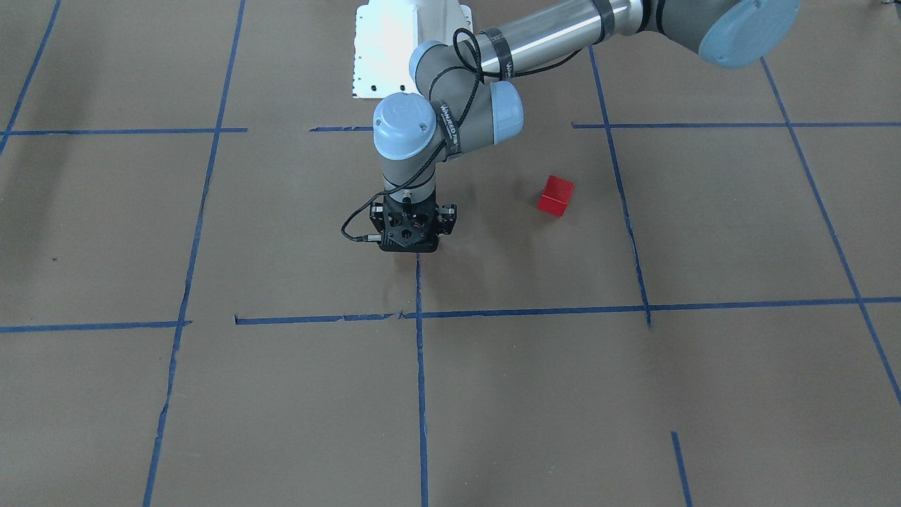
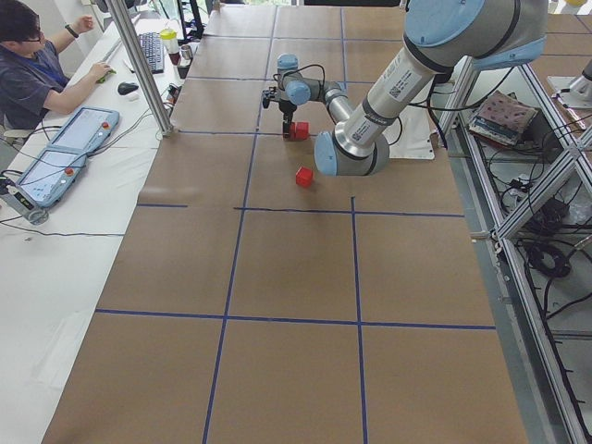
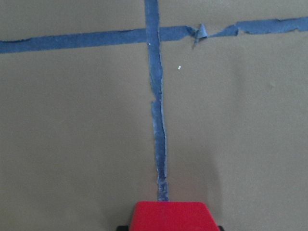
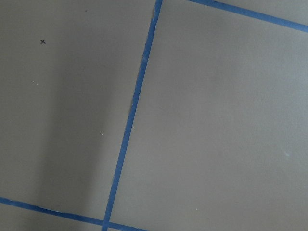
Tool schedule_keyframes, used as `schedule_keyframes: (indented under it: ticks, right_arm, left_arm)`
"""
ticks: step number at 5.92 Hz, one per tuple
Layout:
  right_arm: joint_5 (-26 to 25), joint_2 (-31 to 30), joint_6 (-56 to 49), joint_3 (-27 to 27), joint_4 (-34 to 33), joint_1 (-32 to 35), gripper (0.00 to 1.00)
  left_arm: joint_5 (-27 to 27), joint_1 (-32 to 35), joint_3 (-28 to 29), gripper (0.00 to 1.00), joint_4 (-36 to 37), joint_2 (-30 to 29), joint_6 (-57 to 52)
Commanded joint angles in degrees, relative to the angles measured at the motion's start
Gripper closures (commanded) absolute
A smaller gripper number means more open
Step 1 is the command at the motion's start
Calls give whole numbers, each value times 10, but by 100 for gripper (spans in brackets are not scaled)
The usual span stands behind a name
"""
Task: Form red blocks into L shape at center
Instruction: 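Release the cube and move the left gripper to the remaining red cube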
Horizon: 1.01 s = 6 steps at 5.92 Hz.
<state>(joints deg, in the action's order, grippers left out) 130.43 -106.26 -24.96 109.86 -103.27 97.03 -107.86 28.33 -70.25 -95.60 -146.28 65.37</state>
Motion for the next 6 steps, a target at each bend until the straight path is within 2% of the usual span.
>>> schedule_keyframes:
  ticks: [1, 2, 3, 4, 5, 6]
  right_arm:
    - [0, 1, 0, 0, 0, 0, 0]
    - [0, 1, 0, 0, 0, 0, 0]
    - [0, 2, 0, 0, 0, 0, 0]
    - [0, 3, 1, 0, 0, 0, 0]
    - [1, 3, 1, 0, 0, 0, 0]
    - [1, 3, 1, 0, 0, 0, 0]
  left_arm:
    - [-2, 1, -24, 12, 2, 0, -2]
    - [-2, 4, -50, 4, 36, 0, -4]
    - [-4, 15, -100, 1, 76, 16, -9]
    - [-48, 37, -174, 1, 79, 78, -41]
    - [-66, 64, -269, 0, 81, 168, -130]
    - [-67, 76, -327, 0, 75, 234, -206]
